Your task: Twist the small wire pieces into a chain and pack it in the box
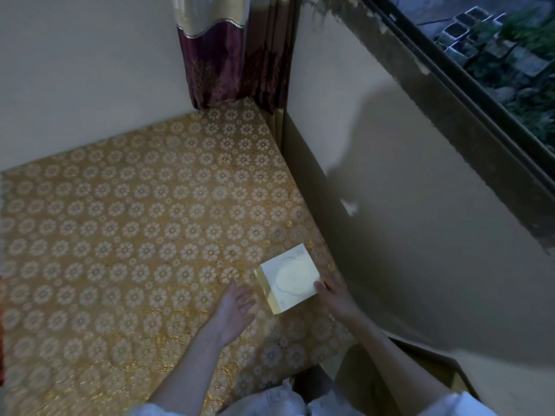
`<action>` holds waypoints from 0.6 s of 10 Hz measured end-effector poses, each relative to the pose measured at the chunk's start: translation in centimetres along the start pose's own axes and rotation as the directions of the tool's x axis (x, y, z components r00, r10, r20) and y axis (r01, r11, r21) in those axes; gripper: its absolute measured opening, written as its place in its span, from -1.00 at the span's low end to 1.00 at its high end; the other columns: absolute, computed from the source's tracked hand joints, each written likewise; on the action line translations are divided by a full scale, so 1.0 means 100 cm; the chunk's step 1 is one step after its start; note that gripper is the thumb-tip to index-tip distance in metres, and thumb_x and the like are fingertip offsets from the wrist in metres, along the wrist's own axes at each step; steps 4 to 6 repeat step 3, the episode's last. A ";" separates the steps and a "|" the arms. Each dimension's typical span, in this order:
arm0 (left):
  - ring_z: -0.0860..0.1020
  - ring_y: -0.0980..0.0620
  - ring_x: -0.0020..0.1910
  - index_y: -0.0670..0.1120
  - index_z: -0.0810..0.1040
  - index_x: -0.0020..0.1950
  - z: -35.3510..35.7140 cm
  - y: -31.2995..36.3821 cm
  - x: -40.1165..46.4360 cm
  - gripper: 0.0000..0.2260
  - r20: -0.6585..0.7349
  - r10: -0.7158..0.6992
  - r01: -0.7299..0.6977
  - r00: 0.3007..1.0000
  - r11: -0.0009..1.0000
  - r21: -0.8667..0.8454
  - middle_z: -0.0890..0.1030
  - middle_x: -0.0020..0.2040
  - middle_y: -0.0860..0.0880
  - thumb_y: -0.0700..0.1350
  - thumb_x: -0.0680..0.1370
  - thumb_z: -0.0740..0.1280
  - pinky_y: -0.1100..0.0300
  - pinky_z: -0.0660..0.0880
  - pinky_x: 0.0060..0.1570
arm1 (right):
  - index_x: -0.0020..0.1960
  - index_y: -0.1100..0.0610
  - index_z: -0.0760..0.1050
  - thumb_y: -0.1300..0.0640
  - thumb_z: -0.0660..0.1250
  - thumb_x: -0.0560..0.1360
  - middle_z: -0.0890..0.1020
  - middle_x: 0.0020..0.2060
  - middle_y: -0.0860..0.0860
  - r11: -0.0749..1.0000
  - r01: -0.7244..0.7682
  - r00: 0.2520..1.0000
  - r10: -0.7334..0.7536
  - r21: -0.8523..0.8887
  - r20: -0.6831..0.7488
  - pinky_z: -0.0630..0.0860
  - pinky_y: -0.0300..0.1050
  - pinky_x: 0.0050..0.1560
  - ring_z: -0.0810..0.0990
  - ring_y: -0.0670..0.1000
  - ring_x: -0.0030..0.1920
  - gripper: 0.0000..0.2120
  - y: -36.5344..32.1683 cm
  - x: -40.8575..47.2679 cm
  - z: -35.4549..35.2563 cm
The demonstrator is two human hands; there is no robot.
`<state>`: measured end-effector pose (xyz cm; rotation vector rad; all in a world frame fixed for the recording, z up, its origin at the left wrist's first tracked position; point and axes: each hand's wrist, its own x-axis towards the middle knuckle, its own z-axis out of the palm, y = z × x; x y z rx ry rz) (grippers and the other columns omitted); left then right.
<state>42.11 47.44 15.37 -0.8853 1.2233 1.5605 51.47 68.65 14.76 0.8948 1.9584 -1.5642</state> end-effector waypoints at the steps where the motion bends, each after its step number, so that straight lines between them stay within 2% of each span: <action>1: 0.41 -0.04 0.23 -0.14 0.21 0.46 0.011 -0.004 0.006 -0.54 0.070 0.007 -0.010 0.998 0.999 0.039 0.36 0.38 -0.08 0.08 0.64 0.05 0.00 0.21 0.33 | 0.39 0.04 0.35 -0.05 0.12 0.60 0.43 0.31 -0.05 1.000 0.000 1.000 0.000 0.005 0.004 0.37 0.00 0.32 0.39 0.01 0.33 -0.61 -0.002 0.000 0.003; 2: 0.50 0.06 0.05 -0.15 0.37 0.35 0.029 -0.009 0.009 -0.67 0.110 0.031 -0.053 0.993 0.977 0.204 0.50 0.23 -0.02 -0.04 0.63 0.17 0.05 0.36 0.18 | 0.30 0.05 0.43 0.00 0.13 0.61 0.47 0.13 -0.14 1.000 -0.006 0.999 0.006 0.015 0.035 0.40 -0.18 0.16 0.44 -0.08 0.18 -0.69 -0.007 -0.014 0.003; 3: 0.56 0.00 -0.04 -0.13 0.41 0.31 0.039 -0.017 0.020 -0.74 0.028 0.146 -0.146 0.989 0.922 0.359 0.56 0.15 -0.10 -0.18 0.62 0.20 0.06 0.50 -0.02 | 0.35 0.05 0.37 0.02 0.12 0.62 0.39 0.05 -0.20 0.985 -0.078 0.995 0.067 0.157 0.069 0.39 -0.15 0.20 0.38 -0.10 0.14 -0.68 -0.010 -0.020 -0.002; 6: 0.56 0.00 -0.04 -0.13 0.41 0.31 0.039 -0.017 0.020 -0.74 0.028 0.146 -0.146 0.989 0.922 0.359 0.56 0.15 -0.10 -0.18 0.62 0.20 0.06 0.50 -0.02 | 0.35 0.05 0.37 0.02 0.12 0.62 0.39 0.05 -0.20 0.985 -0.078 0.995 0.067 0.157 0.069 0.39 -0.15 0.20 0.38 -0.10 0.14 -0.68 -0.010 -0.020 -0.002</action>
